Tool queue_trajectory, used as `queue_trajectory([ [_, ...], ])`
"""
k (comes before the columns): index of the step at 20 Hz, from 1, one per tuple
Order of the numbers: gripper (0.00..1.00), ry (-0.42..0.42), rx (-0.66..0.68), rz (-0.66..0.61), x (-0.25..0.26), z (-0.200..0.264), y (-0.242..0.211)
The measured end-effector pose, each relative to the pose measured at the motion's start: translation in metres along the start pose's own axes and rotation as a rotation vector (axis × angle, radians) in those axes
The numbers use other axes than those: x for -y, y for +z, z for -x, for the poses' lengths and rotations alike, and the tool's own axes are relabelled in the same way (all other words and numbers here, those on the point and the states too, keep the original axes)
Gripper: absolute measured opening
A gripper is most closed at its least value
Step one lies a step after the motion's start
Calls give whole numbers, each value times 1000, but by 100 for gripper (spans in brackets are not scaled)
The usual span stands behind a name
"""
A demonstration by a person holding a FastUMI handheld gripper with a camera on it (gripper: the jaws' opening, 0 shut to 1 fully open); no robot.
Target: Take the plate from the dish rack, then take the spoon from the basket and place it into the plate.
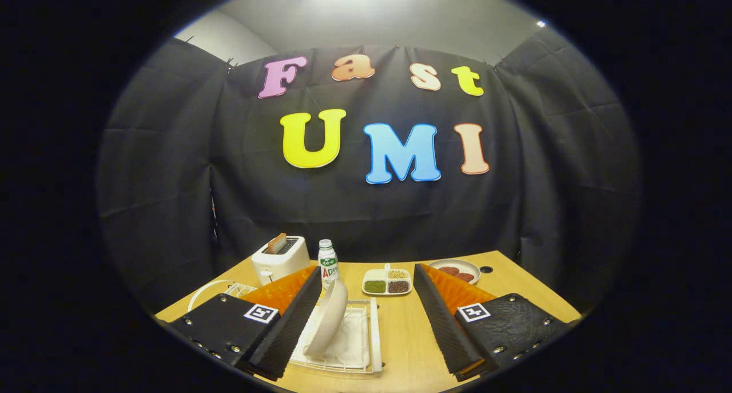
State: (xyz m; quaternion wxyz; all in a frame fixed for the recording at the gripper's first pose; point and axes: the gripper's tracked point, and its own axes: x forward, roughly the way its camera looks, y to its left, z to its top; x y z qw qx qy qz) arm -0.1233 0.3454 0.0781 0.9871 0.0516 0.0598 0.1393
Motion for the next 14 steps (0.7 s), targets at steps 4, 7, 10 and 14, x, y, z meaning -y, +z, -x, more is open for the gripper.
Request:
queue_trajectory([
  [4,98,-13,-80,-19,-18,-21,-24],
  [7,93,1,-142,-11,-31,-39,-43],
  [10,79,-19,-228,13,-36,-59,-68],
  [14,71,-47,-321,34,-38,-77,-95],
])
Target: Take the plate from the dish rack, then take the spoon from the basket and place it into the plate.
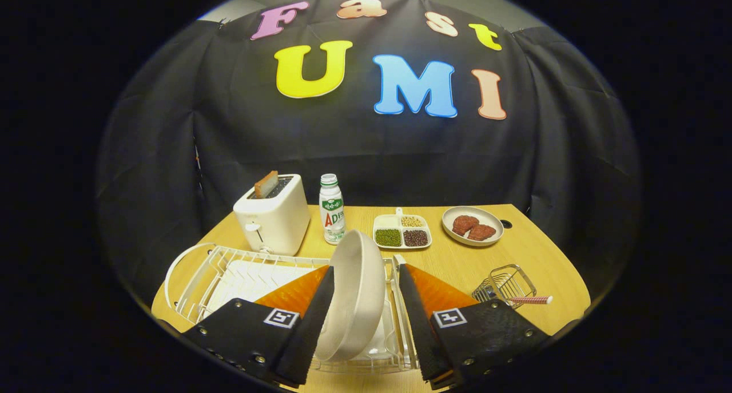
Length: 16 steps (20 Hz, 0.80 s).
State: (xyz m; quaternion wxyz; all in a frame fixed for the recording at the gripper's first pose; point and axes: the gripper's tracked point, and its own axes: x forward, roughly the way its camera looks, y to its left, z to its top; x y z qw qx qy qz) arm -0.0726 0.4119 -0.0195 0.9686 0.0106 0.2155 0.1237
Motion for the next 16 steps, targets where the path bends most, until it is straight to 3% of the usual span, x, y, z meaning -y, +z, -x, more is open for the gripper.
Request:
queue_trajectory([
  [2,58,-6,-20,2,-5,-7,-3],
  [3,58,-18,-38,8,-5,-10,-6],
  [4,51,-30,-63,14,-3,-12,-9],
  [5,38,-50,-75,14,0,-11,-9],
  [6,32,-71,-97,11,3,-14,-11],
  [11,20,-197,-139,38,12,-8,-9],
  [12,13,-210,-148,38,10,-9,-9],
  [16,13,-255,-142,86,2,-6,1],
])
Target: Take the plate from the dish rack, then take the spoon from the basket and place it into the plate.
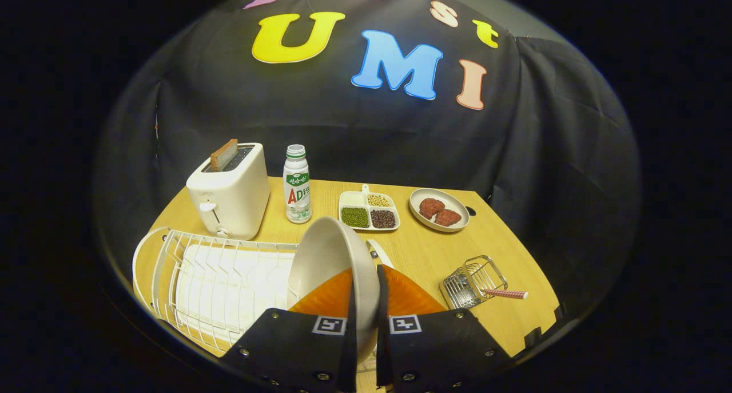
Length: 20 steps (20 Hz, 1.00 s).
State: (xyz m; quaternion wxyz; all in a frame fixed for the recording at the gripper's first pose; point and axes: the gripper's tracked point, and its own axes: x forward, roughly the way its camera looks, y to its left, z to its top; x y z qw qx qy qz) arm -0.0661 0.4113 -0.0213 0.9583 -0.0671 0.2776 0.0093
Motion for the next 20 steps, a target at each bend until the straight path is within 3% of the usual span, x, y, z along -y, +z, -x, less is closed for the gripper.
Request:
queue_trajectory([
  [6,13,-120,62,139,1,20,21],
  [13,13,-133,105,172,5,41,32],
  [20,13,-156,179,176,28,89,39],
])
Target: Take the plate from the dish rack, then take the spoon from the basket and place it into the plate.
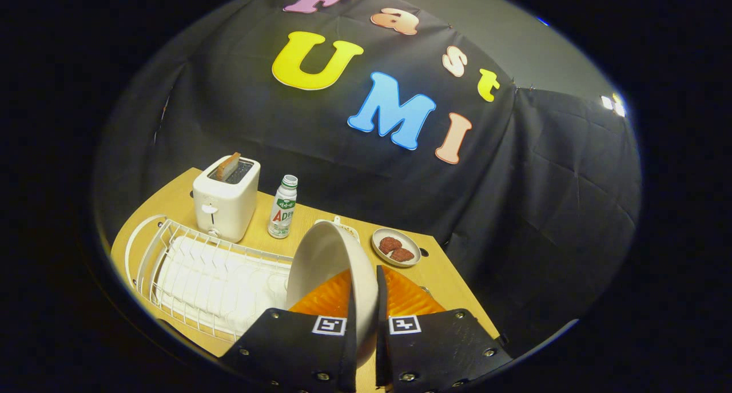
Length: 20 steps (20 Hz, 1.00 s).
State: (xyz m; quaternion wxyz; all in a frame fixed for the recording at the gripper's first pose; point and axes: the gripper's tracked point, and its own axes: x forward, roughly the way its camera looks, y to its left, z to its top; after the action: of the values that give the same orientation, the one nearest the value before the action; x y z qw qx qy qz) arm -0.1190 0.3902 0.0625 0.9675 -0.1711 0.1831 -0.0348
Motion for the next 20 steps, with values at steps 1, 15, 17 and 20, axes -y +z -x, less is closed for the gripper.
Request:
queue_trajectory([
  [1,13,-1,9,6,4,8,1],
  [15,13,122,-33,-4,9,107,-76],
  [17,13,133,-41,-10,10,113,-87],
  [20,13,160,-73,-53,8,117,-107],
])
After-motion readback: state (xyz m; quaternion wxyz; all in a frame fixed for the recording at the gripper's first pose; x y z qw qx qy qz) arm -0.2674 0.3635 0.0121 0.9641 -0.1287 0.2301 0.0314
